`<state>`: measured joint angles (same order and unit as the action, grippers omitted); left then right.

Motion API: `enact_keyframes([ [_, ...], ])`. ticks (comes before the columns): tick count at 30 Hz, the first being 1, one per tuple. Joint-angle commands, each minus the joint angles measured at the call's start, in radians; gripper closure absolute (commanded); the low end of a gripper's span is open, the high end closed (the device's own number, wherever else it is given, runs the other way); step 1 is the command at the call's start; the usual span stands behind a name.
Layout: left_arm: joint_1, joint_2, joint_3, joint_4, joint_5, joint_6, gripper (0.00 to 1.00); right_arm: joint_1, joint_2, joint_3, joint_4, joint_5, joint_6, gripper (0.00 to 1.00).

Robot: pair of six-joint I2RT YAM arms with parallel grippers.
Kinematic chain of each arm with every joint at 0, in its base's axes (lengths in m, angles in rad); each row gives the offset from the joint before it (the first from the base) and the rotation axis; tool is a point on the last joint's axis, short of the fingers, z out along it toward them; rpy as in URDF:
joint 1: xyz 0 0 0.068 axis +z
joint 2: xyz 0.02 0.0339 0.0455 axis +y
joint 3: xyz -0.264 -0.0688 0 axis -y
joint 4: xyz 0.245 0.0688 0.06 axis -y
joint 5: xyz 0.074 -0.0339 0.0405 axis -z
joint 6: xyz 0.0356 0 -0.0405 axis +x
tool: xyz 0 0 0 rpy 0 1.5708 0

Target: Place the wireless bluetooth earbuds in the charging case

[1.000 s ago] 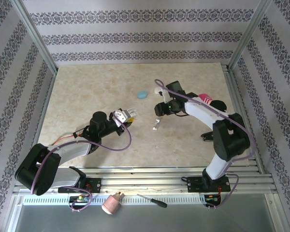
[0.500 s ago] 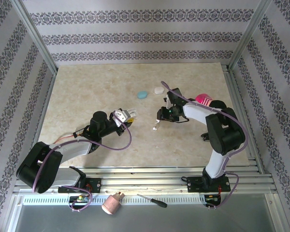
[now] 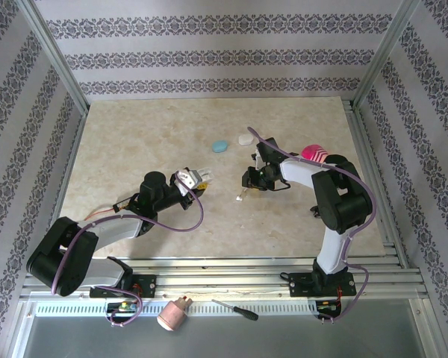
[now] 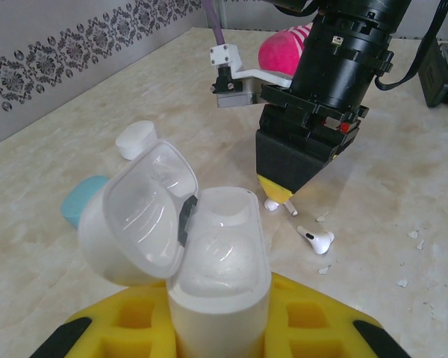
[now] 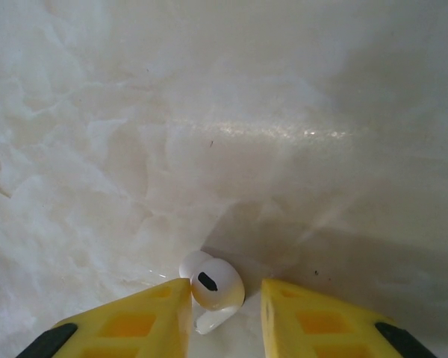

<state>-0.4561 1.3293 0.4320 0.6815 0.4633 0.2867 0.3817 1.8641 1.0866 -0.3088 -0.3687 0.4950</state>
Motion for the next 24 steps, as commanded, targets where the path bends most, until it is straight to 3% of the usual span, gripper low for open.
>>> enact_keyframes([
  [1, 0.012, 0.004, 0.024, 0.047, 0.02, -0.017, 0.99, 0.003, 0.033, 0.023, 0.009, -0.024, -0.005, 0.71],
  [11, 0.012, -0.001, 0.021, 0.035, 0.028, -0.02, 0.99, 0.0, 0.033, 0.028, -0.001, -0.019, -0.026, 0.7],
  [24, 0.013, 0.001, 0.023, 0.041, 0.037, -0.024, 0.99, 0.0, 0.025, 0.146, -0.201, 0.013, -0.203, 0.66],
])
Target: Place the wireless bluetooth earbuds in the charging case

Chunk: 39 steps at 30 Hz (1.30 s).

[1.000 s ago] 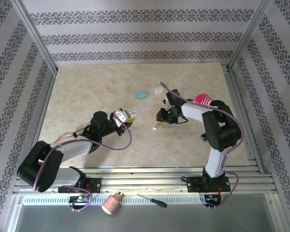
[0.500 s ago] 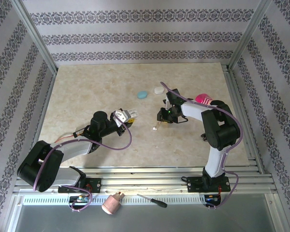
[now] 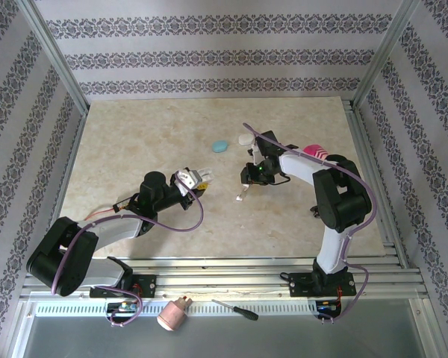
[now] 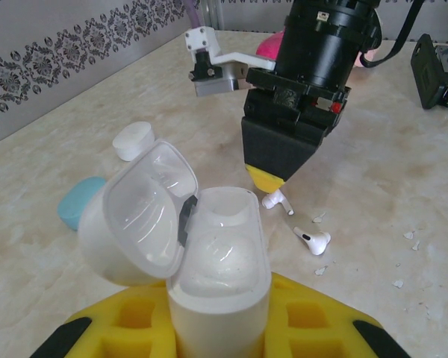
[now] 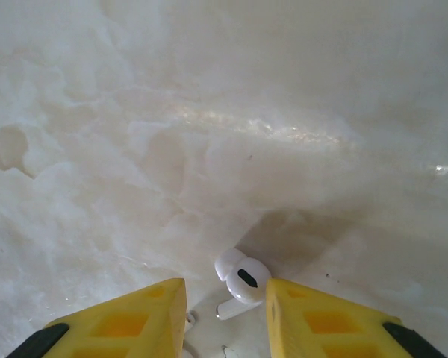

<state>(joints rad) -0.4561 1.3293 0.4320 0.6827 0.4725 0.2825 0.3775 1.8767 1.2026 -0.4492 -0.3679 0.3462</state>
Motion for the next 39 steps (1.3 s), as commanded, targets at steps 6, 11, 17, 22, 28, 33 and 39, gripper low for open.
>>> enact_keyframes([
  [6, 0.012, 0.001, 0.022, 0.04, 0.031, -0.021, 0.99, 0.003, 0.056, 0.059, -0.065, -0.005, -0.069, 0.66],
  [11, 0.012, -0.002, 0.02, 0.038, 0.029, -0.022, 0.99, -0.003, 0.085, 0.077, -0.068, -0.005, -0.079, 0.66],
  [17, 0.012, -0.002, 0.018, 0.04, 0.026, -0.023, 0.99, -0.008, 0.099, 0.074, -0.066, -0.018, -0.084, 0.67],
  [22, 0.011, 0.005, 0.019, 0.044, 0.027, -0.023, 0.99, -0.009, 0.111, 0.068, -0.062, -0.027, -0.082, 0.71],
  [28, 0.012, 0.005, 0.02, 0.046, 0.026, -0.022, 0.99, -0.011, 0.1, 0.055, -0.053, -0.051, -0.074, 0.71],
  [33, 0.013, 0.01, 0.023, 0.05, 0.028, -0.025, 0.99, -0.011, 0.069, 0.015, -0.015, -0.079, -0.062, 0.71],
  [39, 0.011, 0.011, 0.024, 0.058, 0.036, -0.031, 0.99, -0.014, 0.082, 0.002, -0.003, -0.068, -0.059, 0.75],
])
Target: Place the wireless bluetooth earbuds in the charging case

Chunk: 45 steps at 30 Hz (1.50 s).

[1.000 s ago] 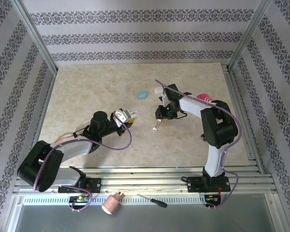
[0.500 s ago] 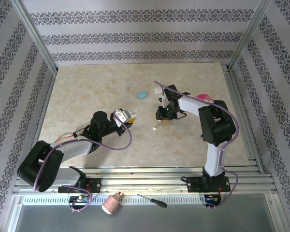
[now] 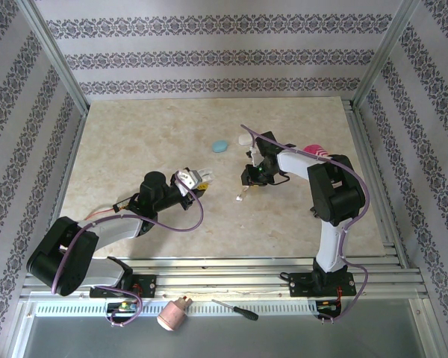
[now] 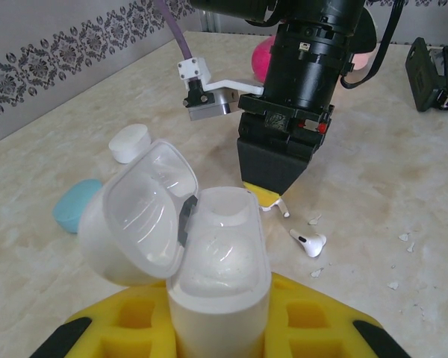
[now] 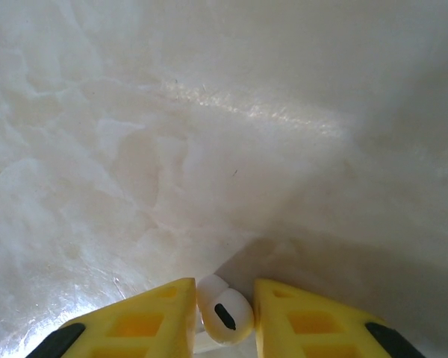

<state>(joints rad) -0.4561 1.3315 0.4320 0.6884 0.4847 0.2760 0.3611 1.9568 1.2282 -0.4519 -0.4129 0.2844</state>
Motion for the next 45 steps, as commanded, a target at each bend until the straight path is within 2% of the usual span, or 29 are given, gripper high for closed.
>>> enact_keyframes([
  [1, 0.012, 0.009, 0.025, 0.051, 0.025, -0.026, 0.99, 0.003, 0.002, -0.024, 0.002, -0.022, 0.002, 0.76],
  [9, 0.013, 0.006, 0.027, 0.044, 0.016, -0.027, 0.99, 0.005, -0.052, -0.033, 0.015, 0.02, 0.002, 0.8],
  [15, 0.013, 0.024, 0.048, 0.033, 0.026, -0.065, 0.98, 0.038, -0.182, -0.08, 0.085, 0.132, -0.073, 0.8],
  [19, 0.017, 0.03, 0.066, 0.006, 0.081, -0.104, 0.98, 0.099, -0.305, -0.127, 0.167, 0.256, -0.181, 0.81],
  [27, 0.043, 0.028, 0.079, -0.013, 0.22, -0.231, 0.98, 0.214, -0.523, -0.199, 0.306, 0.339, -0.372, 0.82],
  [31, 0.059, 0.042, 0.092, 0.035, 0.299, -0.322, 0.98, 0.245, -0.612, -0.228, 0.349, 0.311, -0.411, 0.83],
  [36, 0.065, 0.057, 0.105, 0.077, 0.354, -0.373, 0.97, 0.272, -0.684, -0.25, 0.382, 0.241, -0.427, 0.83],
  [45, 0.066, 0.079, 0.122, 0.156, 0.41, -0.458, 0.98, 0.333, -0.686, -0.239, 0.403, 0.212, -0.477, 0.83],
])
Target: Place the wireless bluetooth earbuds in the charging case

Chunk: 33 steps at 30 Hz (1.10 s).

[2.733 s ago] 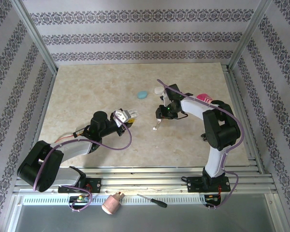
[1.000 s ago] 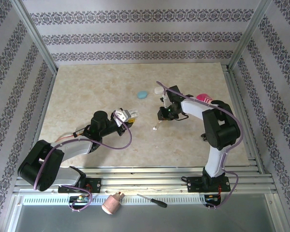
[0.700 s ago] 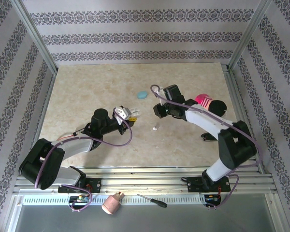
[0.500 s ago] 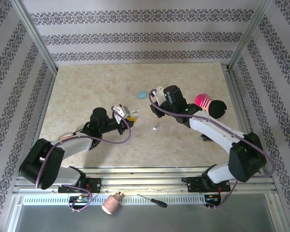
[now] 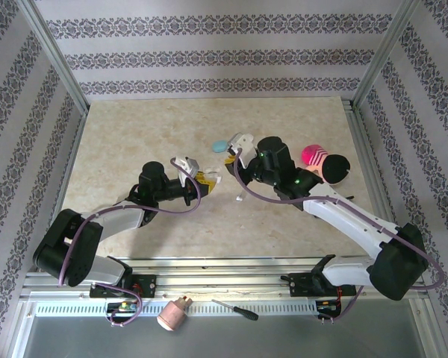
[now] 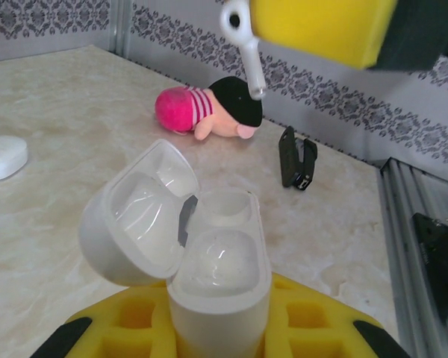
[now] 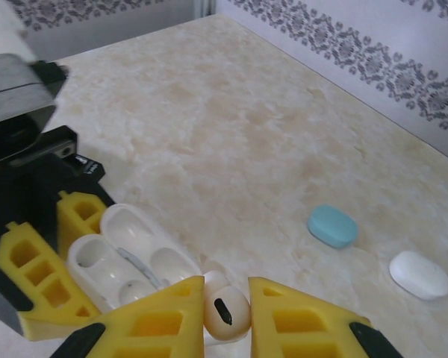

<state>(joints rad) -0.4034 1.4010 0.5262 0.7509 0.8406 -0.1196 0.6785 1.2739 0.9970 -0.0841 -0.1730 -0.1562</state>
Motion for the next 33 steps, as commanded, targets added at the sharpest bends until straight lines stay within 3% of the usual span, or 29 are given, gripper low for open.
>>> enact_keyframes([
  [1, 0.015, 0.01, 0.027, 0.104, 0.061, -0.077, 0.97, 0.021, -0.001, -0.008, 0.035, -0.029, -0.042, 0.83],
  [23, 0.027, 0.04, 0.043, 0.189, 0.109, -0.199, 0.97, 0.034, 0.033, -0.034, 0.069, -0.066, -0.066, 0.83],
  [33, 0.033, 0.043, 0.052, 0.213, 0.122, -0.243, 0.97, 0.035, 0.015, -0.051, 0.019, -0.098, -0.182, 0.8],
])
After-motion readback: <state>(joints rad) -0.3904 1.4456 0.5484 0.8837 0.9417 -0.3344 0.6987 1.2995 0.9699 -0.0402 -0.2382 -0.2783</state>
